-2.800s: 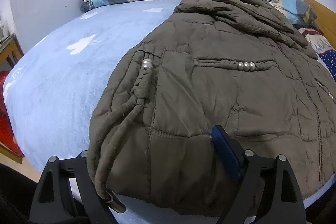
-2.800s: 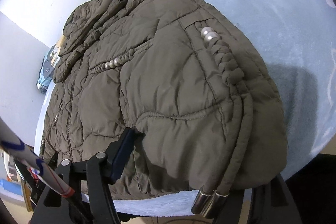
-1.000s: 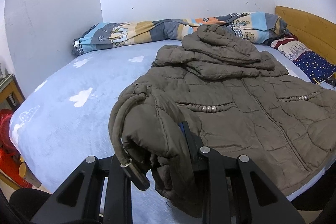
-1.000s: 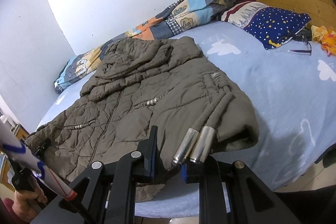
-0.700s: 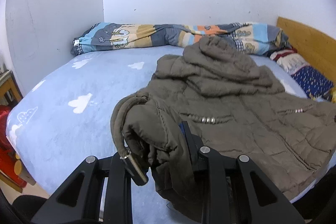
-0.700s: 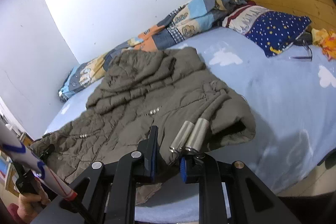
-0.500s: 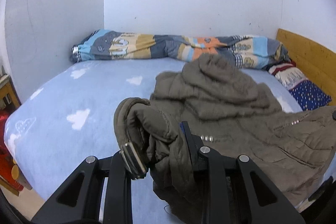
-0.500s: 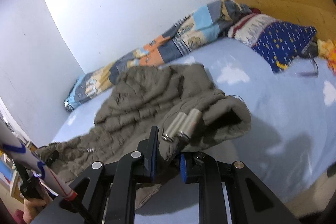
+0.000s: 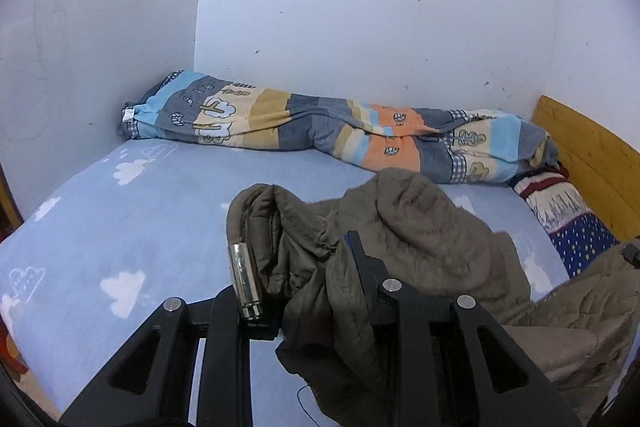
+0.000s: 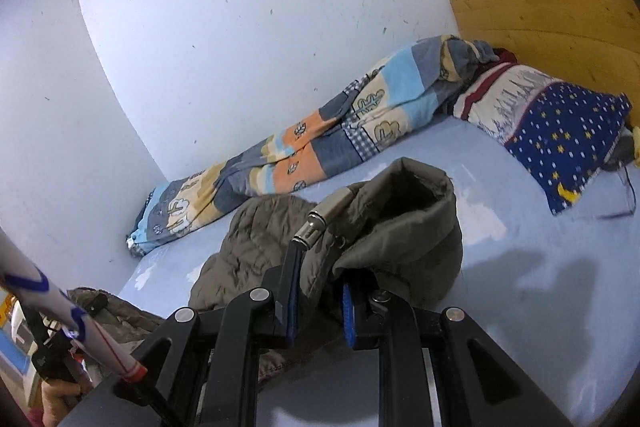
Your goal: Fold large clothes
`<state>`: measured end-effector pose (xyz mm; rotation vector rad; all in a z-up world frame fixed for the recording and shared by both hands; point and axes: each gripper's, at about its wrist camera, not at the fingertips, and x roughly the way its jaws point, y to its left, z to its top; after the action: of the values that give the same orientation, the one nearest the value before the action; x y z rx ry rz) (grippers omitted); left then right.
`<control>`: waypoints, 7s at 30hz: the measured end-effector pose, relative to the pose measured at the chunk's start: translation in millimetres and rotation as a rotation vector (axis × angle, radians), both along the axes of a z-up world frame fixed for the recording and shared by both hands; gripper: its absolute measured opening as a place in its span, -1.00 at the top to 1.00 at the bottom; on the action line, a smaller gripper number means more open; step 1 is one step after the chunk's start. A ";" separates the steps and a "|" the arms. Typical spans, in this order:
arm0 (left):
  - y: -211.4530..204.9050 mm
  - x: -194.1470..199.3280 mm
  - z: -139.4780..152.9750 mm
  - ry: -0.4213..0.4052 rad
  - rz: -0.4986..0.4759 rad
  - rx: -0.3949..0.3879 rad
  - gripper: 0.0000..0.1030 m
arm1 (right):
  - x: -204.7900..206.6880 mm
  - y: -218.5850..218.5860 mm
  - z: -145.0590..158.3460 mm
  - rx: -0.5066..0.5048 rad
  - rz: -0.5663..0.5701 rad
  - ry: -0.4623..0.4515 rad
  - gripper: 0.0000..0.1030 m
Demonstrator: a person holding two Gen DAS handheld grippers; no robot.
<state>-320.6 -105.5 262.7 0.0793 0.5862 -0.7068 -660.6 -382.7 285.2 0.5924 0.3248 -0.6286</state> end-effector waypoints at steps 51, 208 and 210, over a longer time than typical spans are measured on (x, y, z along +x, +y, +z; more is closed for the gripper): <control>-270.5 138.7 -140.1 0.145 -0.214 0.268 -0.16 | 218.2 -263.8 -85.8 0.310 -0.050 0.107 -0.15; 9.0 149.3 -164.0 0.644 0.248 0.014 -0.44 | 43.3 -163.4 -164.5 0.494 -0.123 0.353 -0.57; 6.9 145.4 -169.4 0.685 0.245 -0.007 -0.44 | 33.5 -171.5 -171.0 0.542 -0.145 0.309 -0.62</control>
<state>-175.2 -98.6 93.3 -0.2492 1.2251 -0.4860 -627.0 -554.2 114.2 1.0459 0.7607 -0.7782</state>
